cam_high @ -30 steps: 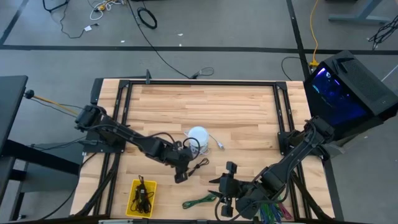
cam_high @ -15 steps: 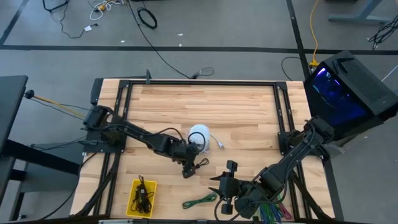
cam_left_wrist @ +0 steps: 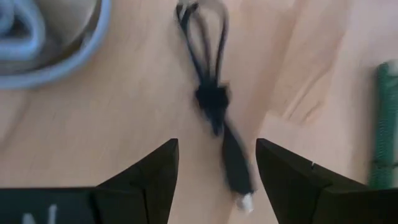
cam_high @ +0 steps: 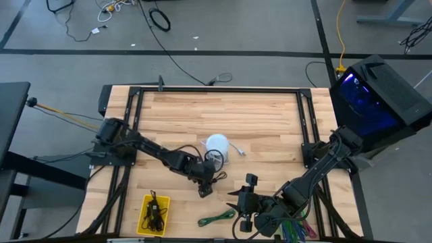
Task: Pick & Place USB Port
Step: Put the black charger cable into the yellow bin
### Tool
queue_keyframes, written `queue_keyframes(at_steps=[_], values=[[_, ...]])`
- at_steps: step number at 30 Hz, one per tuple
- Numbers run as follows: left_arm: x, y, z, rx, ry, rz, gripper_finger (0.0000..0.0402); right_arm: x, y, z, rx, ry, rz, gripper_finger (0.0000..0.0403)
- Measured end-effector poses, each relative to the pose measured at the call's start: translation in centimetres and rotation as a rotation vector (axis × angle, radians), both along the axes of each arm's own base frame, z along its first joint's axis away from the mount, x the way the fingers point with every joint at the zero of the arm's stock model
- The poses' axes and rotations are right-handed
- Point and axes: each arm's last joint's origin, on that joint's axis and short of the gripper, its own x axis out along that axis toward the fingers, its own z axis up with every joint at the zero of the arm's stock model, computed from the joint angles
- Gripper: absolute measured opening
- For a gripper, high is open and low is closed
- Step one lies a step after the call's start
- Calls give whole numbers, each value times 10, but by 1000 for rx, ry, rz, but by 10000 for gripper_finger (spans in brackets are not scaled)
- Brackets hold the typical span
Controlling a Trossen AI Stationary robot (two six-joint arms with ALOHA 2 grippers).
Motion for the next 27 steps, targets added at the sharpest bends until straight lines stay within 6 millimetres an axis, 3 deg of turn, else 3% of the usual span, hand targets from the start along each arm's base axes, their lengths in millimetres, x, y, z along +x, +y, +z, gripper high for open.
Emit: queue_keyframes(at_steps=[9,16,20,24,27], values=[[0,-14,-24,68,38,37,218,0,0,0,3,-2,1,151],[0,-13,-27,103,33,48,206,0,0,0,2,-2,0,151],[-1,-13,-28,99,44,73,158,0,0,0,2,-2,0,151],[-4,-16,-29,104,54,68,48,0,0,0,1,-1,0,151],[-5,-21,-29,100,54,46,40,0,0,0,1,-1,0,151]])
